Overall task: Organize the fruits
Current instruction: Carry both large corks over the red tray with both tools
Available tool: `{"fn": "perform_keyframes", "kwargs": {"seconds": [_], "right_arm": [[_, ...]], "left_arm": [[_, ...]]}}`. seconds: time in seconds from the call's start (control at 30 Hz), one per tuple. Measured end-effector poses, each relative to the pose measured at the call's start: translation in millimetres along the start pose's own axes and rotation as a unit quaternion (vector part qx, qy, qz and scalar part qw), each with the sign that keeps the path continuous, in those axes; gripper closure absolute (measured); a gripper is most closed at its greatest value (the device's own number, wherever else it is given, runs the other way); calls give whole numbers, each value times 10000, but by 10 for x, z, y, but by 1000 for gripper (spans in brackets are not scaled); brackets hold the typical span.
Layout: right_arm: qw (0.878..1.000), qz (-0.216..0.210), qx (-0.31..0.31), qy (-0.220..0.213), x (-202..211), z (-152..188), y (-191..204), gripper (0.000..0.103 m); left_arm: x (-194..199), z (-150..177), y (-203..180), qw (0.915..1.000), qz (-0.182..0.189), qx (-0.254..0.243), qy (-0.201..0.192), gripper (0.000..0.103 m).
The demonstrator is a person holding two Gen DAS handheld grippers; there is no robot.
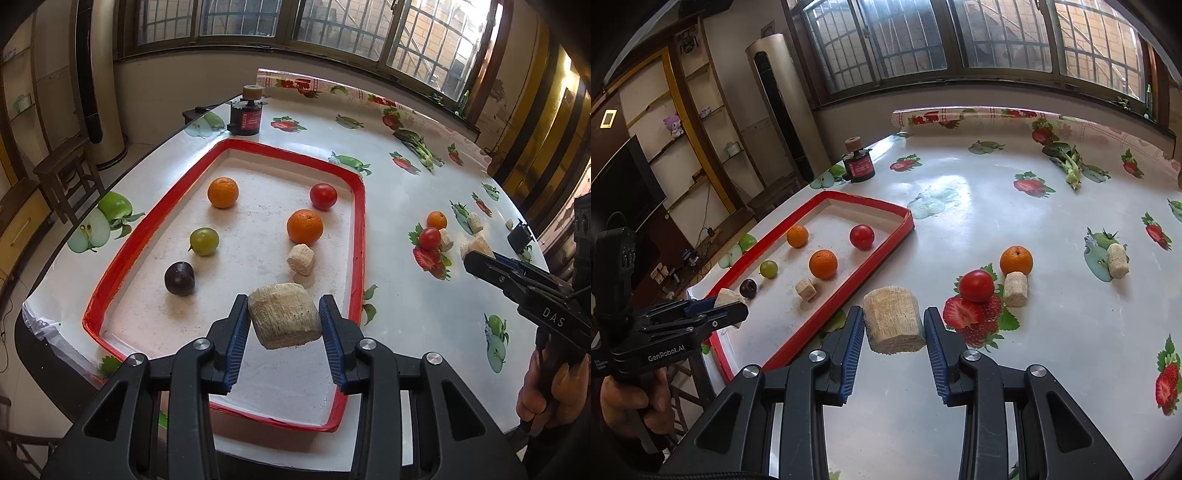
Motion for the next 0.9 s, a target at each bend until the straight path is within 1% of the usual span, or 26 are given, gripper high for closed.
{"fn": "perform_keyframes", "kwargs": {"seconds": [0.43,0.67,0.9], "right_arm": [[9991,-326,281,24,-103,-53,498,69],[9975,-503,496,74,-198,-89,782,69],[9959,-629,626,175,-297,-84,962,69]], "left_arm": [[155,118,337,9996,-106,248,-19,67],[231,163,575,9987,-273,425,-54,67],[264,130,793,9973,-420,599,-105,67]]}}
Point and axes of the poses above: each gripper's, at about its wrist camera, not at the fingertips, and x roughly against the way its jaws point, y to its left, z to its underside, the point moved 2 cm from there along -x, roughly the way its jaws point, and after that the axes turned 8 degrees about z, right-handed, at the moved point
